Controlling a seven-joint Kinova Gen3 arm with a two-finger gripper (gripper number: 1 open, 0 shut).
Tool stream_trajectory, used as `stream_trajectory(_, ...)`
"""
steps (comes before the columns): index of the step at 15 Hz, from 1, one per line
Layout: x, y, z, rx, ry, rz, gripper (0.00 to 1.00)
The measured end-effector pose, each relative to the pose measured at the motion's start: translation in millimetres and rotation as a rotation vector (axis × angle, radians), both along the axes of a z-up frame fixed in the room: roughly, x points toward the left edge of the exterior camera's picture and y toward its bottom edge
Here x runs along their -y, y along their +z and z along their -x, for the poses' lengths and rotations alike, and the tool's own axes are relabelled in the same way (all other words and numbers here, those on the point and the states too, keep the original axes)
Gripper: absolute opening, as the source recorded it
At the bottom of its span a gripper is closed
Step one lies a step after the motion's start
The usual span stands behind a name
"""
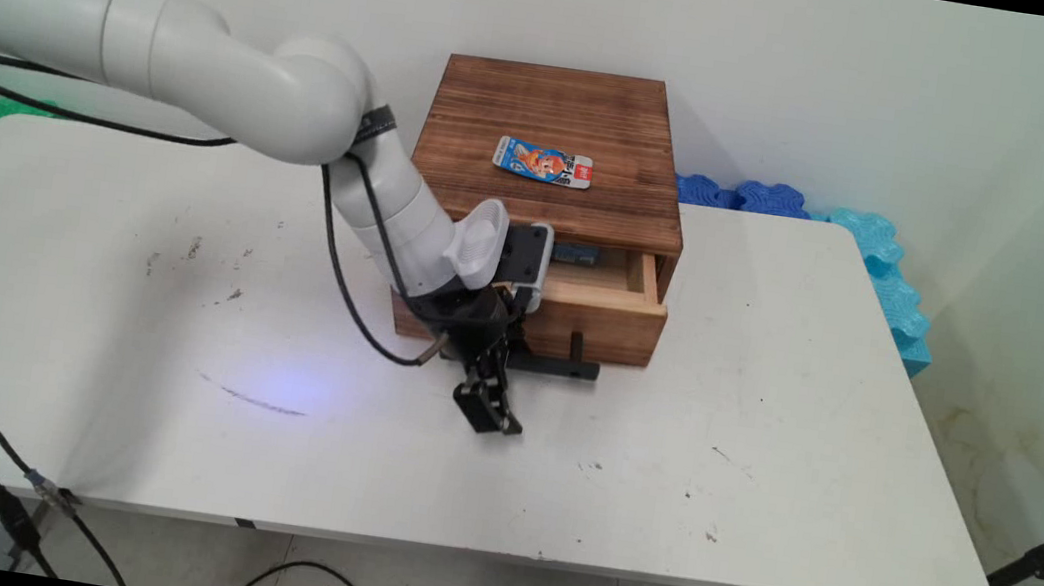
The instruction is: Open the drawer
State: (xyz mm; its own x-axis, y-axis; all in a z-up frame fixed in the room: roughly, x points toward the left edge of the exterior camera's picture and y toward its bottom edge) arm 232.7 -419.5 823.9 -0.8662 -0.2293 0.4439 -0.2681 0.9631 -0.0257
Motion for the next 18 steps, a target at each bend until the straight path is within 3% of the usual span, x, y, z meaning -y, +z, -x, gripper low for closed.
stream_trajectory(18, -95, 15, 20, -0.023, -0.024, -0.053, 1.0)
